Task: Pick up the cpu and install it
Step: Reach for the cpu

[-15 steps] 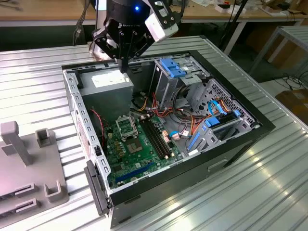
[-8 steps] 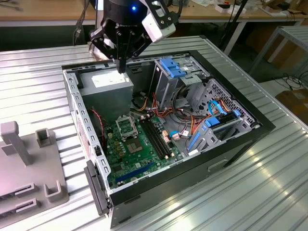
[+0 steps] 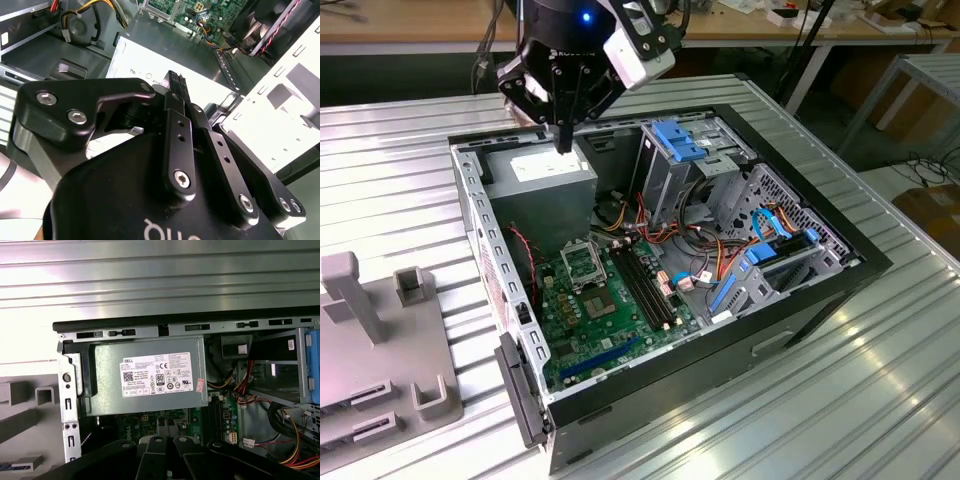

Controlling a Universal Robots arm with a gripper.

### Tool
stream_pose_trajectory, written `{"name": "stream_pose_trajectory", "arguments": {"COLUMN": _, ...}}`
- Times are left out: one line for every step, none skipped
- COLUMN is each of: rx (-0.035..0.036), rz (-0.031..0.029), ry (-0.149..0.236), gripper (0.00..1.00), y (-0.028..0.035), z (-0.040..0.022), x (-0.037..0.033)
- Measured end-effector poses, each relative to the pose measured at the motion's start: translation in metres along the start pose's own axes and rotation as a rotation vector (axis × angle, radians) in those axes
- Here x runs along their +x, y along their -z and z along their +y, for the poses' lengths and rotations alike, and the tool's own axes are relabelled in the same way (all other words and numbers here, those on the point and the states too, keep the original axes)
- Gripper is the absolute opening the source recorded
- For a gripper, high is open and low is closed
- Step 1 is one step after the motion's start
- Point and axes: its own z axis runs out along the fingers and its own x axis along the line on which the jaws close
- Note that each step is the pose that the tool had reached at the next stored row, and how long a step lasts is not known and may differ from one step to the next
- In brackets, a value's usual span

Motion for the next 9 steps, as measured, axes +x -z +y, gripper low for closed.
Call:
{"name": "stream_pose_trajectory", "arguments": {"rx": -0.0001, "rz": -0.0001, "ry": 0.000, "gripper": 0.11, "y": 0.0000, "z": -0.0001, "x": 0.0008}}
{"name": "stream_pose_trajectory", "arguments": {"rx": -0.0001, "rz": 0.0000, "ry": 0.000, "gripper": 0.11, "y": 0.0000, "z": -0.0001, "x": 0.0016}}
{"name": "stream_pose_trajectory", "arguments": {"rx": -0.0001, "rz": 0.0000, "ry": 0.000, "gripper": 0.11, "y": 0.0000, "z": -0.0002, "x": 0.0024}}
{"name": "stream_pose_trajectory", "arguments": {"rx": -0.0001, "rz": 0.0000, "ry": 0.000, "gripper": 0.11, "y": 0.0000, "z": -0.0002, "x": 0.0035}}
{"name": "stream_pose_trajectory", "arguments": {"rx": -0.0001, "rz": 0.0001, "ry": 0.000, "gripper": 0.11, "y": 0.0000, "z": -0.0003, "x": 0.0042}}
{"name": "stream_pose_trajectory", "arguments": {"rx": 0.0000, "rz": 0.0002, "ry": 0.000, "gripper": 0.11, "y": 0.0000, "z": -0.0003, "x": 0.0047}}
{"name": "stream_pose_trajectory", "arguments": {"rx": 0.0000, "rz": 0.0004, "ry": 0.000, "gripper": 0.11, "y": 0.0000, "z": -0.0004, "x": 0.0052}}
{"name": "stream_pose_trajectory", "arguments": {"rx": 0.0000, "rz": 0.0004, "ry": 0.000, "gripper": 0.11, "y": 0.0000, "z": -0.0004, "x": 0.0057}}
{"name": "stream_pose_trajectory", "arguments": {"rx": -0.0001, "rz": 0.0005, "ry": 0.000, "gripper": 0.11, "y": -0.0001, "z": -0.0005, "x": 0.0064}}
